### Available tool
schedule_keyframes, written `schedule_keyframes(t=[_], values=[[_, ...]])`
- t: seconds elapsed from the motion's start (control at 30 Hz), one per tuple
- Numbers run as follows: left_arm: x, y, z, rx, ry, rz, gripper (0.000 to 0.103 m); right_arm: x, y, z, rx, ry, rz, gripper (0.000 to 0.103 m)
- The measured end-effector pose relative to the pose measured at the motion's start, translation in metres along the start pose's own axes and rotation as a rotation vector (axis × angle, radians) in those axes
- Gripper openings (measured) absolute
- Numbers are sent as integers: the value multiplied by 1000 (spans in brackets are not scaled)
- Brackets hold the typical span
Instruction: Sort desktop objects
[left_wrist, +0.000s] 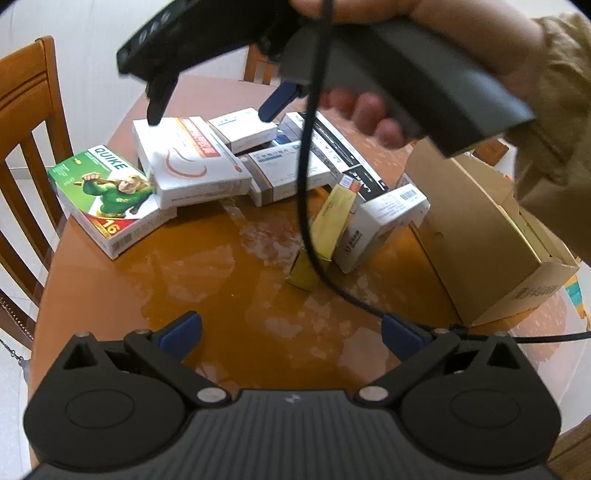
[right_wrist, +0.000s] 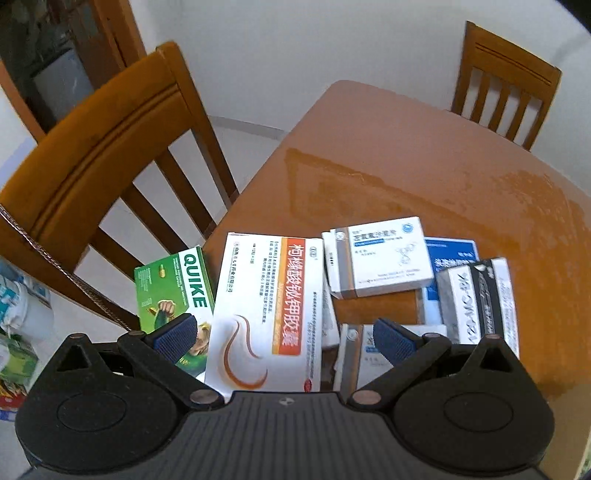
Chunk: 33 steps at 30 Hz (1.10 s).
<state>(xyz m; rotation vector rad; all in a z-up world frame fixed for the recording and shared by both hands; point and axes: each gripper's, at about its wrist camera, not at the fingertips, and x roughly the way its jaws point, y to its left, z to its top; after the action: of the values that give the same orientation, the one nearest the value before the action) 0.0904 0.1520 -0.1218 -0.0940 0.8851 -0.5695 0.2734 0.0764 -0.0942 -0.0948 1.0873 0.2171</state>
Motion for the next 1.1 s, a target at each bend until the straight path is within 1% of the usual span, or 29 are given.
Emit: schedule_keyframes(t=[0.1,0.17,0.37,0.63,0.83,0.93,1.0,1.1], values=[[-1,3,-1,-6,-9,4,103,11,8,2,-30,14,-24,103],[-2,6,-1,-14,-14,7,103,17,10,1,-37,25,-11,103],[-3,12,0,-35,-23,10,103,26,10,0,-47,32,-34,103],[0,14,-1,-42,-18,5,103,39,16,-1,-65,53,-43,103],[1,13,-2,-43,-16,2,103,44,20,-7,-112,75,-51,103],[1,13,-1,-42,-14,1,103,43,19,-12,-118,86,-32,98],[1,13,-2,-41,-13,-1,103,38,18,-15,-115,90,-10,88],[1,13,-2,-39,-11,-3,103,34,16,-21,-114,101,0,87]])
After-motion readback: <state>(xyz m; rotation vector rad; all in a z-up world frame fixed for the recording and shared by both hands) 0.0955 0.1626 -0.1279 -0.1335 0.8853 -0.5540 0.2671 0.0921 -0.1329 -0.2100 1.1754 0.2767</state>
